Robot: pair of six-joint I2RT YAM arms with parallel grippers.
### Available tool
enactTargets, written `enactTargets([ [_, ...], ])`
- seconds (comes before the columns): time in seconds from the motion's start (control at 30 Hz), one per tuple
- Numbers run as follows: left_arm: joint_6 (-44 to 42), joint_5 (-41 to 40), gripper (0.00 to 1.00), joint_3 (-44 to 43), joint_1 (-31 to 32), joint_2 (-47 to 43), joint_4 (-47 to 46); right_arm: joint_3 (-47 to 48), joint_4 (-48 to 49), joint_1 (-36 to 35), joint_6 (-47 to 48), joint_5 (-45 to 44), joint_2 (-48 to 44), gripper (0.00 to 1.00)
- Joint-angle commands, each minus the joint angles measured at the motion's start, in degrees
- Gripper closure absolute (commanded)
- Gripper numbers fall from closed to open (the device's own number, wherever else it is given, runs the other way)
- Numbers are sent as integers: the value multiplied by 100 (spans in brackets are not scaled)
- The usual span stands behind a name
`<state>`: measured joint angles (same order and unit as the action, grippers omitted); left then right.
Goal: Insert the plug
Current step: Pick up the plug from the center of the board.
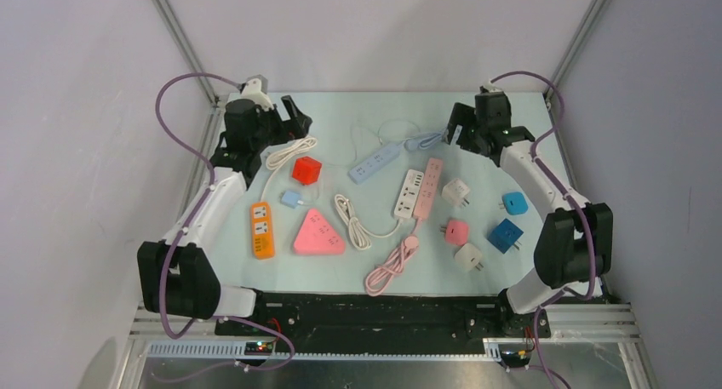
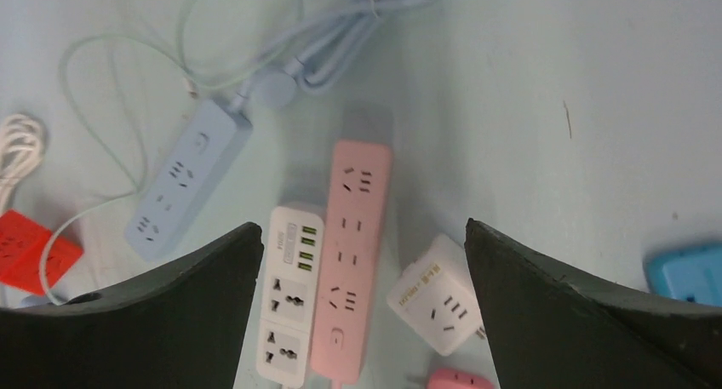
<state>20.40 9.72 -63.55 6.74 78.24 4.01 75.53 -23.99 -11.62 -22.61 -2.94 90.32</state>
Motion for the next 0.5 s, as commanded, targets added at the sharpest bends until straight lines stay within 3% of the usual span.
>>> enactTargets([
  [0.0, -169, 145, 0, -48, 130, -37, -192, 129, -1048, -78, -780, -764, 276, 8],
  [0.17, -200, 148, 0, -10, 216, 5, -190, 129, -1831, -29, -1315, -576, 805, 19],
  [0.47, -163, 53, 0, 9, 239, 51, -200, 130, -2358, -53, -1992, -769, 1203, 20],
])
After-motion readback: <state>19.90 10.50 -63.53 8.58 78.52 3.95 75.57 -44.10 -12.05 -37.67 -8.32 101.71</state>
